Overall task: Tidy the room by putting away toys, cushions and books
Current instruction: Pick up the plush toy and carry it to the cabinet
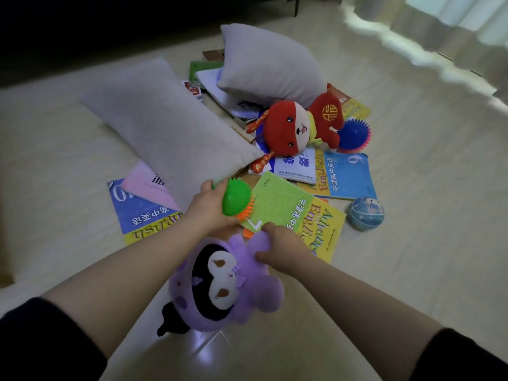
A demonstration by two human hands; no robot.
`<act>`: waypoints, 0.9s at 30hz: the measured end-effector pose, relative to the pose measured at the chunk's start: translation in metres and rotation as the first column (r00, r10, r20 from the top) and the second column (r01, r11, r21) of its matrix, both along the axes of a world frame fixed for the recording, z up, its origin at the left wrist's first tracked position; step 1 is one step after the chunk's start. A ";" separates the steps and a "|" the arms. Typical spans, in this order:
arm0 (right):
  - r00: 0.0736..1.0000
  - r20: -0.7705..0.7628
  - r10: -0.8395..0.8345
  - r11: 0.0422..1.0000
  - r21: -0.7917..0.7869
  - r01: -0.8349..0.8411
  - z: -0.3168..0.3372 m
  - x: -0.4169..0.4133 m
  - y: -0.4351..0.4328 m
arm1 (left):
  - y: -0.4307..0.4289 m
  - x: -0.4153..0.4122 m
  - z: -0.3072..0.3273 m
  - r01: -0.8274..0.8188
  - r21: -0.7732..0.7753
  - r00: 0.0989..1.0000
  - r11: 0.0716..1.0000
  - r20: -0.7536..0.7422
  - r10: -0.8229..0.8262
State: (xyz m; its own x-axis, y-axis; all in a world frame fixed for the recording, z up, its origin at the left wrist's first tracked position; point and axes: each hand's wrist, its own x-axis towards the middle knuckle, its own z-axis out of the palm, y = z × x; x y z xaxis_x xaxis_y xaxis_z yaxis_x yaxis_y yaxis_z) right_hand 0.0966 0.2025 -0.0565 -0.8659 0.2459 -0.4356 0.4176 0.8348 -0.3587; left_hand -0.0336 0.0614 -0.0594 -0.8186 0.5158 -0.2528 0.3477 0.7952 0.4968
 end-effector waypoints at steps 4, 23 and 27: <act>0.999 -0.010 -0.034 0.998 -0.046 0.034 -0.004 0.002 -0.002 | 0.004 -0.002 -0.009 -0.048 0.037 0.999 0.998 0.027 0.047; 0.864 -0.015 -0.503 0.834 -0.270 0.481 0.089 0.044 -0.020 | -0.035 0.021 0.100 -0.229 0.007 0.968 0.973 0.105 0.227; 0.826 -0.012 -0.563 0.795 -0.280 0.538 0.181 0.069 -0.029 | -0.050 0.047 0.197 -0.228 -0.009 0.964 0.974 0.142 0.227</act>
State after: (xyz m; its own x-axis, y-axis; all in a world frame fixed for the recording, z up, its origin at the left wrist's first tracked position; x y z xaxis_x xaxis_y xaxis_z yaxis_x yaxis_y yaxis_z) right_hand 0.1654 0.1734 0.1244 -0.6559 0.5853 -0.4768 0.7342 0.3475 -0.5833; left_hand 0.0130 0.0110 0.1381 -0.8708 0.3227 -0.3709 0.0842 0.8412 0.5341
